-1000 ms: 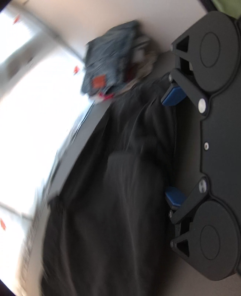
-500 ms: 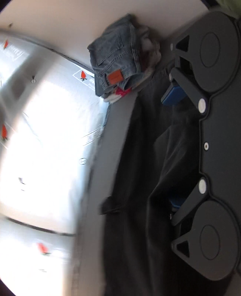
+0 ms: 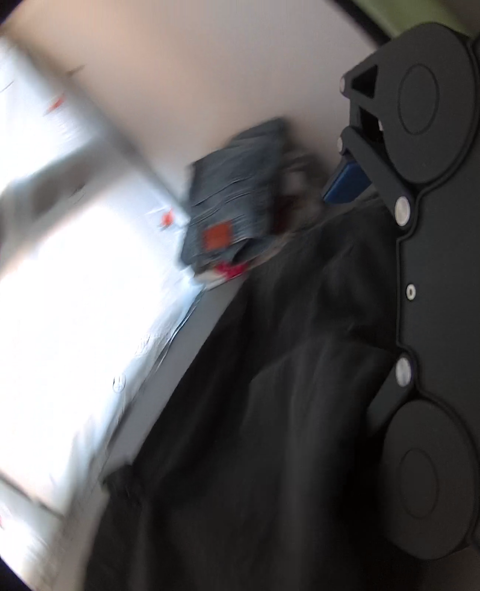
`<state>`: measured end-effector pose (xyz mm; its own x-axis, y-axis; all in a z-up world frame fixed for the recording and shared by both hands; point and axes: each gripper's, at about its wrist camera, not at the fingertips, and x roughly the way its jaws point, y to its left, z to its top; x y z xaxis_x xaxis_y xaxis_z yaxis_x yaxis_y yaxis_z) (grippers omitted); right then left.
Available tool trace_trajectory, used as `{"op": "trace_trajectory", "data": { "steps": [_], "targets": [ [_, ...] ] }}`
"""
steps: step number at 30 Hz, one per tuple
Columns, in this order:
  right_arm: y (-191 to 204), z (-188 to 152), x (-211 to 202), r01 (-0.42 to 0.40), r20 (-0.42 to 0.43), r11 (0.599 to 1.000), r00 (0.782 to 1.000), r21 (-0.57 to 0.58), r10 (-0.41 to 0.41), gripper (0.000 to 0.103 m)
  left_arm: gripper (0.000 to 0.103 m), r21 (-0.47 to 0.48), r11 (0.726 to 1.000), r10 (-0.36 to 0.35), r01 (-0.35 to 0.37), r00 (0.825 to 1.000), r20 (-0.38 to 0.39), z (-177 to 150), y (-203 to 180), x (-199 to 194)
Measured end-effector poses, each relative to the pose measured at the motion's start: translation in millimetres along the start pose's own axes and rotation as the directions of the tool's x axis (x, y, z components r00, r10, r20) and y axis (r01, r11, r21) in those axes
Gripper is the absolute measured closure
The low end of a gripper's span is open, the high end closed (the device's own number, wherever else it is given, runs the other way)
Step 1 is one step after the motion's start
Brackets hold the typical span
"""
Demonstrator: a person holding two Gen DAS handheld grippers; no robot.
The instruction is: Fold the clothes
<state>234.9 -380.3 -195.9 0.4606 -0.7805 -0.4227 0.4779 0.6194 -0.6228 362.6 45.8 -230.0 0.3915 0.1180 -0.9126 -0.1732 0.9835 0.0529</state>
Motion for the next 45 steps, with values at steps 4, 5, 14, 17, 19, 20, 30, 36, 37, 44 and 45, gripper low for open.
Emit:
{"op": "trace_trajectory", "data": {
  "steps": [4,5,14,17,19,20,30,36,37,44,45],
  "targets": [
    [-2,-36,-9,-0.044,-0.044,0.998,0.998,-0.04,0.042,0.0,0.0,-0.032,0.999,-0.005,0.005,1.0,-0.008,0,3,2],
    [-4,-39,-12,-0.054,-0.041,0.998,0.998,-0.039,0.052,0.0,0.0,-0.036,0.999,0.0,0.0,1.0,-0.01,0,2,2],
    [-51,-41,-18,-0.306,-0.093,0.933,0.94,0.191,0.327,0.0,0.001,-0.06,0.997,0.055,-0.056,0.998,-0.017,-5,-8,-6],
    [-77,-47,-11,-0.353,-0.107,0.858,0.902,0.374,0.418,0.0,0.001,-0.065,0.996,0.065,-0.065,0.998,-0.005,-13,-14,-14],
    [-95,-55,-5,-0.382,-0.086,0.793,0.877,0.474,0.474,0.0,0.001,-0.064,0.997,0.054,-0.054,0.998,0.011,-20,-20,-23],
    [-103,-60,1,-0.393,-0.069,0.755,0.864,0.524,0.498,0.0,0.001,-0.054,0.997,0.051,-0.05,0.998,0.021,-24,-25,-26],
    [-168,-110,97,-0.302,0.182,0.108,0.784,0.947,0.594,0.001,0.001,0.033,0.998,0.046,-0.048,0.997,0.061,-59,-80,-48],
    [-173,-138,159,-0.129,0.244,-0.233,0.778,0.964,0.579,0.009,0.001,-0.051,0.996,0.069,-0.067,0.997,0.037,-66,-91,-46],
    [-172,-140,166,-0.113,0.242,-0.25,0.779,0.962,0.578,0.012,0.001,-0.069,0.995,0.072,-0.069,0.997,0.033,-66,-90,-45],
    [-188,-141,188,-0.118,0.282,-0.31,0.777,0.943,0.562,0.079,0.0,-0.176,0.981,0.086,-0.082,0.996,0.012,-71,-86,-43],
    [-197,-136,186,-0.174,0.32,-0.301,0.773,0.937,0.548,0.08,0.0,-0.186,0.979,0.089,-0.085,0.996,0.01,-71,-85,-42]
  ]
}}
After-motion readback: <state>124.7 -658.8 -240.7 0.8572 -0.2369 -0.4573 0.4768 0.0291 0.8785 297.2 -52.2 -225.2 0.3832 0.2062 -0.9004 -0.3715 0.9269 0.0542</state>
